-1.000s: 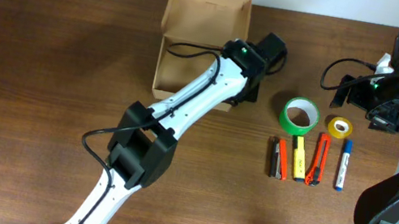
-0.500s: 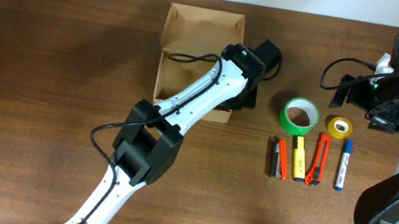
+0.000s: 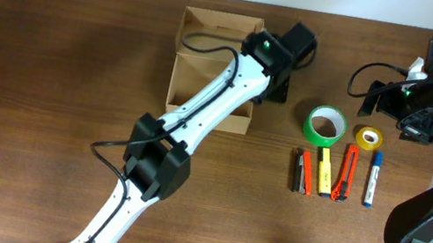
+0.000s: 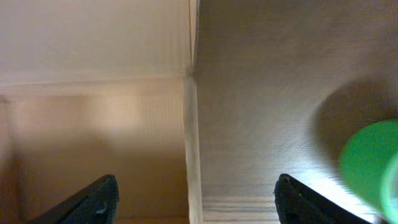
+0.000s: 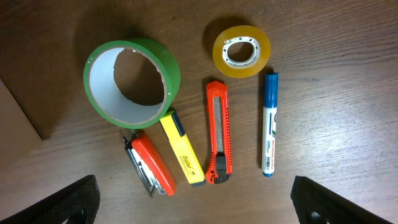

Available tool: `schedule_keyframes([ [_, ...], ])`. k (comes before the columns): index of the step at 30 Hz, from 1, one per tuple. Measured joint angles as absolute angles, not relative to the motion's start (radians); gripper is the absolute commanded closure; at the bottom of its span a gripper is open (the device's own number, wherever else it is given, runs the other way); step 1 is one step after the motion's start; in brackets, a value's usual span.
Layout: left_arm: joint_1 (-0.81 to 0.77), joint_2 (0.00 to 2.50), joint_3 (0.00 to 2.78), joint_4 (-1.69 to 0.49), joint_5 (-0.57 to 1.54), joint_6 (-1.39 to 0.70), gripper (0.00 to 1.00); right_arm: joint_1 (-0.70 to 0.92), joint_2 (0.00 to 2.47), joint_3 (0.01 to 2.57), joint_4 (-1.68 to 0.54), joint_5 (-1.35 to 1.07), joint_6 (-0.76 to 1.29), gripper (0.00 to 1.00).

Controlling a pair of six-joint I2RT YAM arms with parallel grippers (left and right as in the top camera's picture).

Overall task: Pack container
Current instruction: 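Withdraw the left arm to the left side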

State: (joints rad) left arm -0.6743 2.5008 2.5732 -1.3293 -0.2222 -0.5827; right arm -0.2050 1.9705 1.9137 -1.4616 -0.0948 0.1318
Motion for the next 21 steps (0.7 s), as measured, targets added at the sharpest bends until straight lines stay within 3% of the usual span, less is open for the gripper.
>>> schedule_keyframes([
  [7, -0.665, 2.468, 3.102, -1.563, -0.451, -0.484, 0.17, -0.205, 1.971, 1.914, -1.463, -0.095, 0.131, 0.01],
  [10, -0.553, 2.355, 3.105, -1.583, -0.541, -0.430, 0.17, -0.203, 1.971, 1.914, -1.465, -0.082, 0.100, 0.01],
  [12, -0.350, 2.240, 3.026, -1.555, -0.560, -0.390, 0.13, -0.196, 1.966, 1.914, -1.481, -0.051, 0.085, 0.01],
  [13, -0.252, 2.173, 2.928, -1.520, -0.546, -0.367, 0.05, -0.187, 1.954, 1.914, -1.486, -0.037, 0.079, 0.01],
  [17, 0.196, 1.977, 2.397, -1.388, -0.388, -0.275, 0.00, -0.130, 1.729, 1.925, -1.537, 0.032, 0.077, 0.01],
  [21, 0.373, 1.977, 2.185, -1.359, -0.323, -0.216, 0.00, -0.130, 1.553, 1.946, -1.633, 0.078, 0.099, 0.01],
])
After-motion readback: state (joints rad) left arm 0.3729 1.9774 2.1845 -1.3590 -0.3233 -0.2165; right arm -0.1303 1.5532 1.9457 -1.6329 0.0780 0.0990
